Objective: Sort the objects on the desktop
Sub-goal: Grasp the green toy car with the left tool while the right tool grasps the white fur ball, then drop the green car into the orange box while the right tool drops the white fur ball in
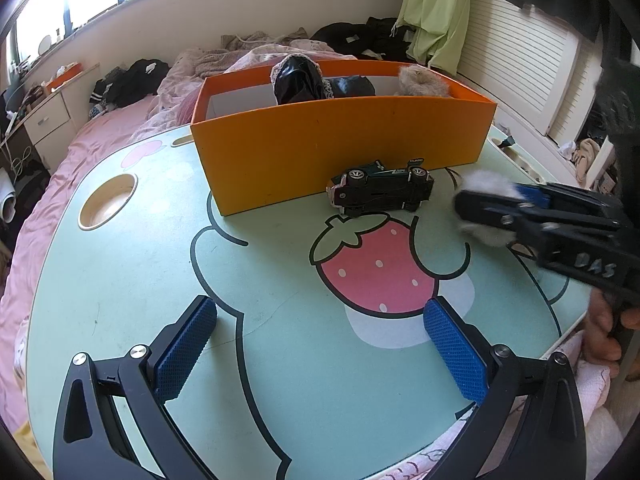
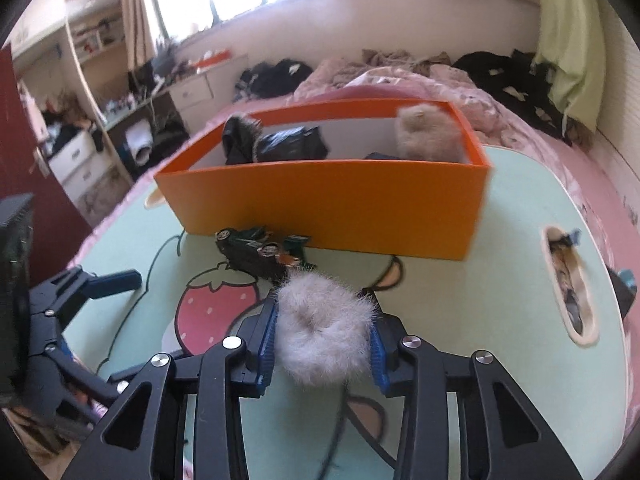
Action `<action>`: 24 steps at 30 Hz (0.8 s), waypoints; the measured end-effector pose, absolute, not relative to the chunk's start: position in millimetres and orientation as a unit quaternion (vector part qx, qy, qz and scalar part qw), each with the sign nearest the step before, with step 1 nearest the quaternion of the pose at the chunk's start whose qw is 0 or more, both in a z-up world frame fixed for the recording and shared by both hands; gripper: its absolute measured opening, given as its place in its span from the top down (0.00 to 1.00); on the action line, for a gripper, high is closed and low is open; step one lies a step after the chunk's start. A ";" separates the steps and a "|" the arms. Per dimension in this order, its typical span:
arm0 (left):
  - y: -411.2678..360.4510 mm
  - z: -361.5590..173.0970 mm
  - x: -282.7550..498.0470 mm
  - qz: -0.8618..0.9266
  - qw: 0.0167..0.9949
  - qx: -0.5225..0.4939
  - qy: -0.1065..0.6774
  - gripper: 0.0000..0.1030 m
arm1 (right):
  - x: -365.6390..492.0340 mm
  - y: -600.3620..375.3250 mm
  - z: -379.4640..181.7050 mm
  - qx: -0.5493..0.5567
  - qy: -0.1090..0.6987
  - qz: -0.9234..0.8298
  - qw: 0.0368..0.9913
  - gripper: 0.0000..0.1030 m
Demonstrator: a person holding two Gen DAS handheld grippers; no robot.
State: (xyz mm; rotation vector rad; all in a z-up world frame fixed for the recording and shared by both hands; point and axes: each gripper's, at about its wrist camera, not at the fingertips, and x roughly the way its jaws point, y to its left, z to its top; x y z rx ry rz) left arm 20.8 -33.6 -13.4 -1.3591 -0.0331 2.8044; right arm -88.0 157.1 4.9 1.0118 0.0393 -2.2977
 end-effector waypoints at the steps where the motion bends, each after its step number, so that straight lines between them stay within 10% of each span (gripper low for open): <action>1: -32.8 -12.3 20.3 0.900 0.017 -0.435 -0.013 0.00 | -85.3 164.3 6.0 0.378 0.006 -0.873 0.309 0.64; 16: 14.5 5.3 -59.4 0.899 0.024 -0.438 -0.008 0.02 | -81.8 197.5 7.6 0.377 -0.039 -0.880 0.286 0.63; 19: 13.3 0.2 -60.6 0.894 0.023 -0.447 -0.008 0.29 | -81.1 197.9 6.1 0.377 -0.041 -0.880 0.285 0.63; 24: -2.1 3.1 -44.1 0.898 0.060 -0.434 -0.037 0.29 | -77.8 196.6 8.6 0.374 -0.040 -0.882 0.285 0.63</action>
